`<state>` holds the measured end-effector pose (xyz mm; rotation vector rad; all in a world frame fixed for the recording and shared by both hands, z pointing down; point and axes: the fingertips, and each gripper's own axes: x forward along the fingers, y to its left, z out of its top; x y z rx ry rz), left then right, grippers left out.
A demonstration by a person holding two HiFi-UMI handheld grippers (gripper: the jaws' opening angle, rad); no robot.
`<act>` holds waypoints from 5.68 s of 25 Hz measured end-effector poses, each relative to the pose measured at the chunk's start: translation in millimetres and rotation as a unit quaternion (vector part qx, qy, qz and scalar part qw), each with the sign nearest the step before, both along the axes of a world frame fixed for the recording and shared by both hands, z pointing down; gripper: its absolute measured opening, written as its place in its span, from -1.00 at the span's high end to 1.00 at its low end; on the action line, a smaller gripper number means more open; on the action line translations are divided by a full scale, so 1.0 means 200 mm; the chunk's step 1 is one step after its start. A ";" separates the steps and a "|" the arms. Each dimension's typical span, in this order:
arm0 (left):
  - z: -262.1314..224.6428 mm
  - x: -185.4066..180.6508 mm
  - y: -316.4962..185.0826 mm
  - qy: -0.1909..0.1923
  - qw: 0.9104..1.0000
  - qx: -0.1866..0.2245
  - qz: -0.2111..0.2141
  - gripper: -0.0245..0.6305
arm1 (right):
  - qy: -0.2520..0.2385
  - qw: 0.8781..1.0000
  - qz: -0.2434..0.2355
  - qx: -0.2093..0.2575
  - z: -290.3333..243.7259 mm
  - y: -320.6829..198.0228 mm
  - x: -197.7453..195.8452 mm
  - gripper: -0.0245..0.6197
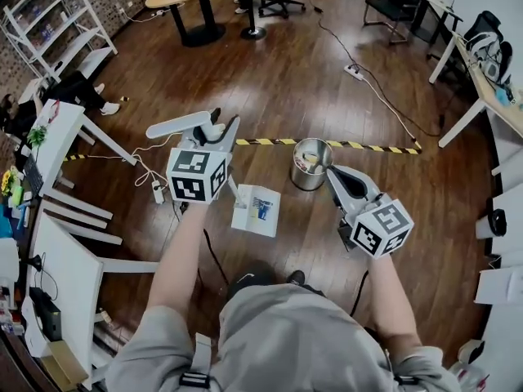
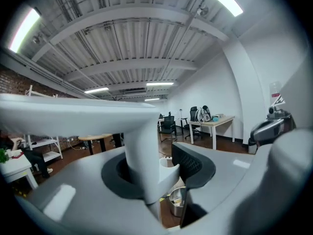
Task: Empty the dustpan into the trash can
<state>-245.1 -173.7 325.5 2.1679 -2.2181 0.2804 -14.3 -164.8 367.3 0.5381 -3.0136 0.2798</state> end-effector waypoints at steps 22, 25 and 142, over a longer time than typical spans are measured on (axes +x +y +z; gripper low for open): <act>-0.41 0.12 -1.43 0.027 0.982 0.053 0.179 0.43 | 0.008 0.985 0.171 0.032 -0.17 -0.98 -0.07 0.92; -0.33 0.16 -1.58 0.026 0.980 0.035 0.194 0.44 | 0.012 0.981 0.192 0.019 -0.13 -1.04 -0.05 0.92; 1.06 -0.34 -1.05 0.071 0.996 0.050 -0.035 0.68 | 0.080 0.987 -0.114 -0.086 0.61 -1.15 -0.63 0.92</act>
